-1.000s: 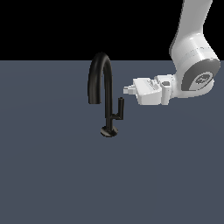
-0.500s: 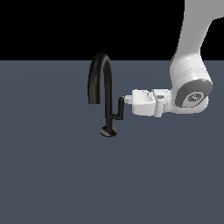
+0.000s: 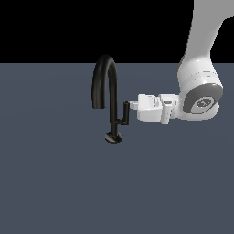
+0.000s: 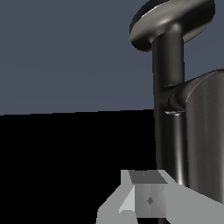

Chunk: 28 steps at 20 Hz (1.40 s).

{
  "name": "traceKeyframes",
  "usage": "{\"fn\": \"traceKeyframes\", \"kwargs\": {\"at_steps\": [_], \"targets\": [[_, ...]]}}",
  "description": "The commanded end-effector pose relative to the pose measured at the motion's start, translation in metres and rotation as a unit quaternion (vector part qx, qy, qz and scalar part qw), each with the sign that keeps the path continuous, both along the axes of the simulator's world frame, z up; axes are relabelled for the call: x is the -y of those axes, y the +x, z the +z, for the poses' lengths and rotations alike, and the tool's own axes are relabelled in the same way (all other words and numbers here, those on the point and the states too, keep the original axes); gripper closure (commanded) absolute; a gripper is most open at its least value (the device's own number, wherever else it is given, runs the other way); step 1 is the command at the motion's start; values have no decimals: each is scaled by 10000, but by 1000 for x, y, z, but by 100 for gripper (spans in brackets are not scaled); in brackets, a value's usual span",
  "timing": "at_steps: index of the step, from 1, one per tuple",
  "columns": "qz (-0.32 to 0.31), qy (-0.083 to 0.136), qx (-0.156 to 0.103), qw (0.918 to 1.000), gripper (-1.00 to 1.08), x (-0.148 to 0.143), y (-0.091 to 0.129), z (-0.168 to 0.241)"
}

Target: Turn on the faucet by rotating a designated handle.

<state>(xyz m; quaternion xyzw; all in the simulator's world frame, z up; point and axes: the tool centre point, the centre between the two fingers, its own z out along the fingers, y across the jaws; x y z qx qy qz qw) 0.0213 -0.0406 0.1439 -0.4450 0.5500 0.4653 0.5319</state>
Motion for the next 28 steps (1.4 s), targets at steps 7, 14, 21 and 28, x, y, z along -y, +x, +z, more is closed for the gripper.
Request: {"fn": "traceKeyframes", "kwargs": {"at_steps": [7, 14, 21, 28], "targets": [[-1, 1, 3, 10000, 108, -4, -23, 9], [-2, 3, 4, 10000, 108, -8, -41, 16], [-16, -9, 22, 10000, 108, -11, -59, 6], [-5, 2, 8, 10000, 108, -16, -88, -5]]}}
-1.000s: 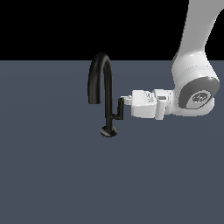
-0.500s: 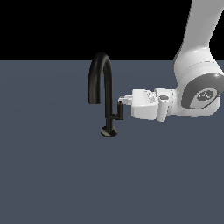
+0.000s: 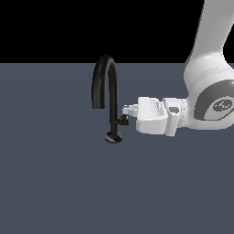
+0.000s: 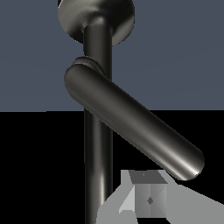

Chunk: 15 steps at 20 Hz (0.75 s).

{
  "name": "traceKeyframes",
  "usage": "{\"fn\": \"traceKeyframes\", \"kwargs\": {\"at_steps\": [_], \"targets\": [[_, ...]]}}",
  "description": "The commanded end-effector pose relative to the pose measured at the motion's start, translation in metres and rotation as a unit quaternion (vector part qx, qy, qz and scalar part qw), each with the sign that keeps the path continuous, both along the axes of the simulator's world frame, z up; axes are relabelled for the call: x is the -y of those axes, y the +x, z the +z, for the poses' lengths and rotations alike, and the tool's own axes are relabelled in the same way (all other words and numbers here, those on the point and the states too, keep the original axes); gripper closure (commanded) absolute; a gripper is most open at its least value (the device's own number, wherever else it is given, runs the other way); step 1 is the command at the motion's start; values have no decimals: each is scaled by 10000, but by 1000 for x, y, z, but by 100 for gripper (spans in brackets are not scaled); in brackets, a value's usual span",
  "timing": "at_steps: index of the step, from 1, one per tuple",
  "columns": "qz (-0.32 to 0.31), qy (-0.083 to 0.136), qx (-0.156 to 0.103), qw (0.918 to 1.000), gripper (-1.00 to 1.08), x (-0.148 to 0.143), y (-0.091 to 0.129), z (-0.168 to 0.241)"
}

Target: Turn on the faucet by rotating a designated handle.

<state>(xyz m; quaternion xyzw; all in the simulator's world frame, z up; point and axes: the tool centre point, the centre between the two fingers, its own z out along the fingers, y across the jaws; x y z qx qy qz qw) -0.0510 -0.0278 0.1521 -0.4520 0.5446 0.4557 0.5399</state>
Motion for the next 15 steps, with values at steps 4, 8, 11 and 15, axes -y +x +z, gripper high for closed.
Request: {"fn": "traceKeyframes", "kwargs": {"at_steps": [4, 8, 11, 15], "targets": [[7, 10, -26, 10000, 108, -2, -10, -9], [14, 20, -72, 10000, 108, -4, -22, -33], [19, 27, -106, 9999, 108, -5, -30, -50], [24, 34, -140, 9999, 108, -7, -38, -67]]}}
